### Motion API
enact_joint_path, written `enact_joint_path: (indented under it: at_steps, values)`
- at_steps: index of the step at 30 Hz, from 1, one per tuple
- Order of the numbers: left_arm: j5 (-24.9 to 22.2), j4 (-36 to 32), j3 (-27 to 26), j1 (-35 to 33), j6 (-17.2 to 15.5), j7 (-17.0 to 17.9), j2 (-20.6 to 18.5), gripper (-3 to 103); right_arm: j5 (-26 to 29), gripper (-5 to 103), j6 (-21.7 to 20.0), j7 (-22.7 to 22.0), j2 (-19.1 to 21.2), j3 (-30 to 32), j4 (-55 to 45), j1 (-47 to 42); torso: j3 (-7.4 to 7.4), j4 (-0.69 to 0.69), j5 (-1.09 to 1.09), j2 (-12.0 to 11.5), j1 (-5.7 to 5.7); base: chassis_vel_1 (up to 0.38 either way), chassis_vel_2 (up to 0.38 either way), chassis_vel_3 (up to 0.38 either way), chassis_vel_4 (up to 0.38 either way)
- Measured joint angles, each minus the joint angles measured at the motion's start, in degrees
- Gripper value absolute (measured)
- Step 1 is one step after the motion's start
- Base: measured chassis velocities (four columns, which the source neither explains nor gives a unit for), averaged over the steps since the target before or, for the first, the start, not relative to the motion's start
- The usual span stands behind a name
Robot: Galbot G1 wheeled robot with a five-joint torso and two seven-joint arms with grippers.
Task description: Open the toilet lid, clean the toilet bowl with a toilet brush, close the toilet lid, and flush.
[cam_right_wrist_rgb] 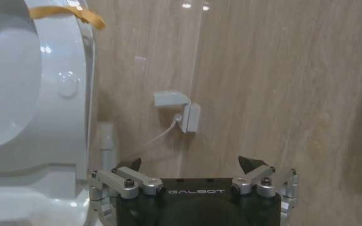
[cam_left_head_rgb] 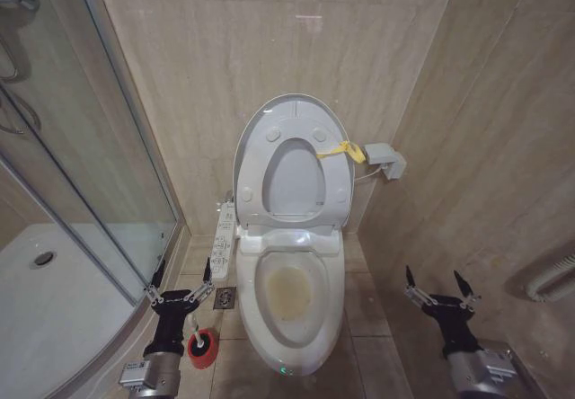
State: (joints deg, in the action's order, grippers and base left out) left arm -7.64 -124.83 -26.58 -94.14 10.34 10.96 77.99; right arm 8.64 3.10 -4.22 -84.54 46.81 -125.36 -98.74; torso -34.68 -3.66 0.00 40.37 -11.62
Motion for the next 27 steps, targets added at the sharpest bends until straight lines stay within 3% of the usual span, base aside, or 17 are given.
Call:
enact_joint_path:
  at_steps: [12,27]
  values:
    - [0.00,0.00,0.00,0.00,0.00,0.00,0.00,100,-0.77,100,3.88,2.86,-3.95,-7.22,2.91,6.74,-0.01,0.00,0.00,0.00,0.00,0.000,0.000,0.000,0.000]
    - [0.00,0.00,0.00,0.00,0.00,0.00,0.00,100,4.21,100,4.89,5.76,-1.37,-5.31,4.17,11.61,-0.01,-0.01,0.00,0.00,0.00,0.000,0.000,0.000,0.000]
